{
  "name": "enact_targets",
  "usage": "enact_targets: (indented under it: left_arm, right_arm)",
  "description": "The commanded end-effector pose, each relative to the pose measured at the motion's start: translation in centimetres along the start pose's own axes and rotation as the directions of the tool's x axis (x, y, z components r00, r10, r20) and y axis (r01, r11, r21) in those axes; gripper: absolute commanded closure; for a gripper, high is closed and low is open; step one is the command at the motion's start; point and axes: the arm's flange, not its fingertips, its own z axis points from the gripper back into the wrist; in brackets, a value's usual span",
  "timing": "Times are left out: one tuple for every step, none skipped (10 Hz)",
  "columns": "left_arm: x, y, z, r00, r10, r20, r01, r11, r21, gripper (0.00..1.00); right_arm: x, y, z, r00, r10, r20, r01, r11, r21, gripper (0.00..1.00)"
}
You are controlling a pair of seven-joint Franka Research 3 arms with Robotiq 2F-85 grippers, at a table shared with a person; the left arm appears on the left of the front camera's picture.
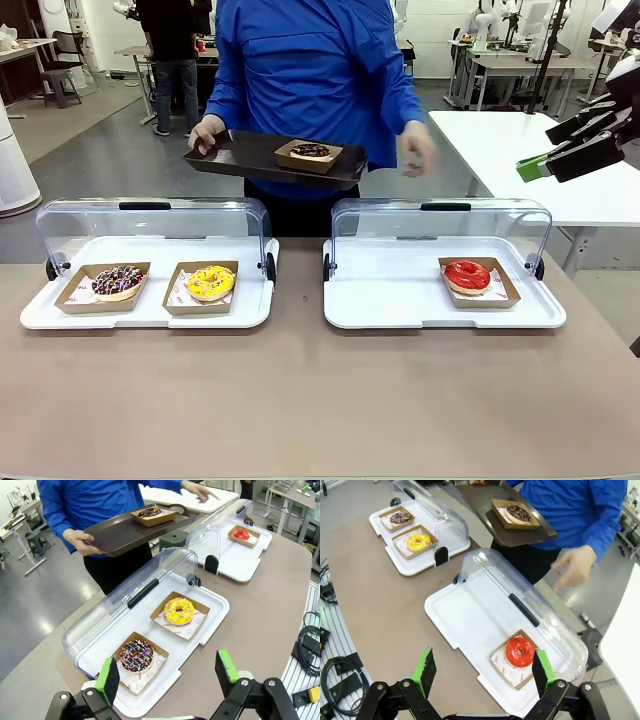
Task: Provide the desired donut to the person.
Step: Pick up and lift the Paper togo box containing the Donut pointed at by the person.
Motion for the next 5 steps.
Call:
enact_targets:
  left_arm:
    - [-0.03,-0.03,0.03,1.000,0.005,0.006,-0.005,1.000,-0.007,0.00]
    - [-0.03,-0.03,0.03,1.000,0.005,0.006,-0.005,1.000,-0.007,0.00]
    - [-0.03,-0.03,0.03,1.000,0.005,0.006,-0.005,1.000,-0.007,0.00]
    - [-0.03,-0.03,0.03,1.000,0.005,0.006,-0.005,1.000,-0.007,0.00]
    - [-0.03,-0.03,0.03,1.000,0.005,0.006,-0.005,1.000,-0.007,0.00]
  right_arm:
    - [-0.06,0.03,-0.08,1.000,-0.011,-0.006,0.011,1.000,0.000,0.00]
    - [-0.06,0.03,-0.08,1.000,-0.011,-0.006,0.011,1.000,0.000,0.00]
    - [-0.06,0.03,-0.08,1.000,-0.011,-0.006,0.011,1.000,0.000,0.00]
    - [-0.06,0.03,-0.08,1.000,-0.011,-0.006,0.011,1.000,0.000,0.00]
    - [-0.06,0.03,-0.08,1.000,-0.011,-0.006,0.011,1.000,0.000,0.00]
